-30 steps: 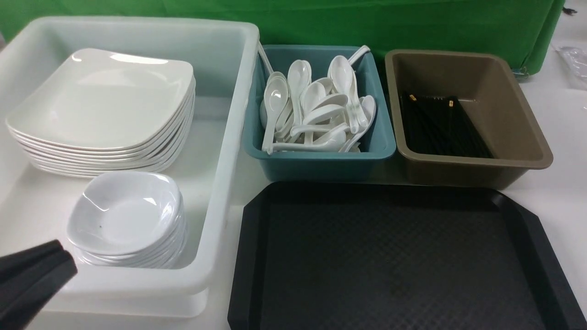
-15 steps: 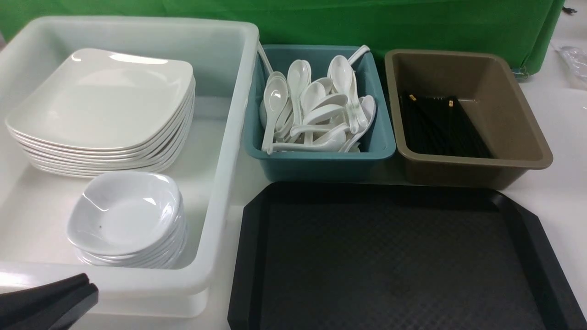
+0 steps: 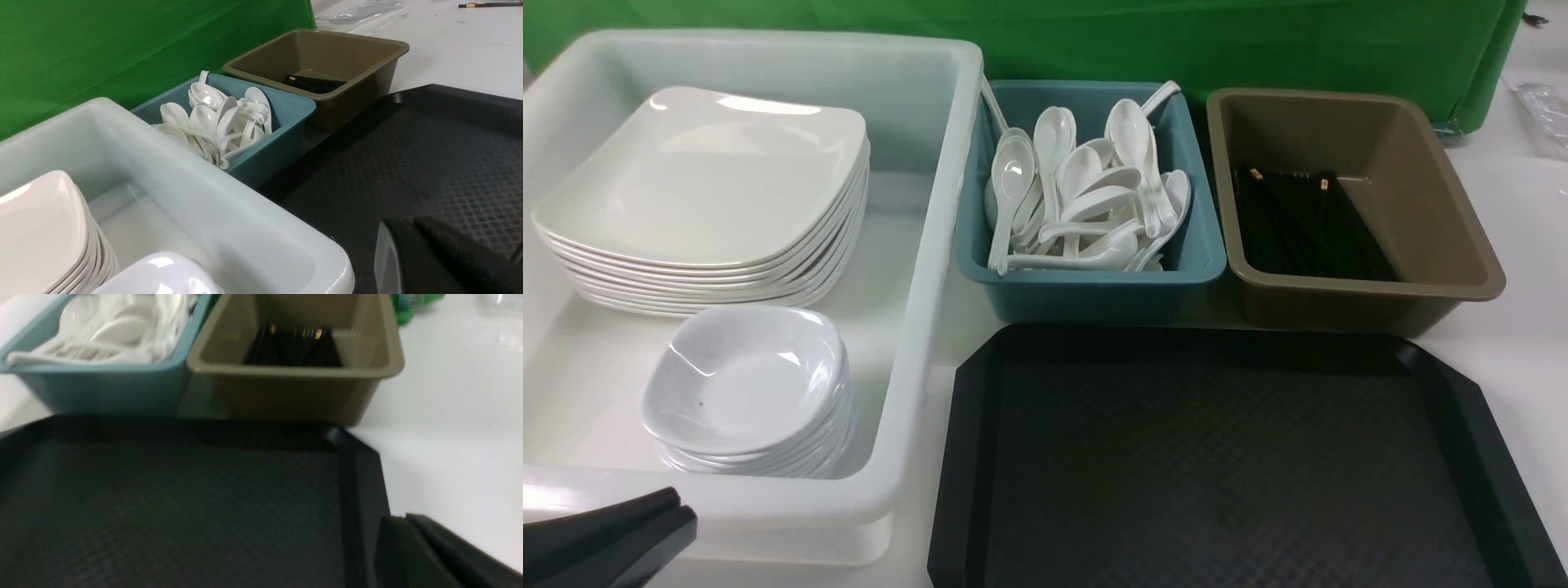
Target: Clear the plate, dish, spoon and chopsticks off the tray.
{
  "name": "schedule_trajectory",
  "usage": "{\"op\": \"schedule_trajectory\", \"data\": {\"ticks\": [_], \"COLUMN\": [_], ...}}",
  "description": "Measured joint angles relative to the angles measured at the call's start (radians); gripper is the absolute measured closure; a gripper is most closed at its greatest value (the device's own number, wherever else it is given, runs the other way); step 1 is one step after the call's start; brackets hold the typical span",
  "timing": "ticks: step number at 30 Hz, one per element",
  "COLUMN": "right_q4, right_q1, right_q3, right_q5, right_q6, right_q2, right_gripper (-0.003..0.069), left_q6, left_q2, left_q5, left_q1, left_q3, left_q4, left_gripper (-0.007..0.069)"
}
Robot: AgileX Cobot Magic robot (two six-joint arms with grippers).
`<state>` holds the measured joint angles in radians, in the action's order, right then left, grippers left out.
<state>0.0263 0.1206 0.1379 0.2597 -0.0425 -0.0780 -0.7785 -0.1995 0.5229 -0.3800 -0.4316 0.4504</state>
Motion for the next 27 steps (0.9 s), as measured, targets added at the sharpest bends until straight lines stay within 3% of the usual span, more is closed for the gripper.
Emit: {"op": "schedule_trajectory", "data": {"ticks": [4,9,14,27], "right_q4": [0.018,0.052,0.073,0.074], "right_q1": [-0.011,-0.018,-0.028,-0.028], "right_q3": [-0.132,-0.144,-0.144,-0.144], "right_q5": [-0.08,-0.015,-0.012,-0.013], "right_q6": [0.003,0.028,0.132,0.134], "right_q2": [0.043,0.076,0.076,0.076], "right_gripper": [0.0643,0.0643,0.0641,0.0615], "left_q6": [0.0,0.0,0.0,0.0], "left_q2": [0.0,0.0,0.0,0.0], "left_q5": [0.0,0.0,0.001,0.001], "left_q1": [0.0,0.0,0.0,0.0], "left_q3": [0.0,0.0,0.001,0.001], "left_q4": [-0.003,-0.003,-0.003,-0.003], "left_gripper": [0.0615,0.0615,0.0615,0.0613]}}
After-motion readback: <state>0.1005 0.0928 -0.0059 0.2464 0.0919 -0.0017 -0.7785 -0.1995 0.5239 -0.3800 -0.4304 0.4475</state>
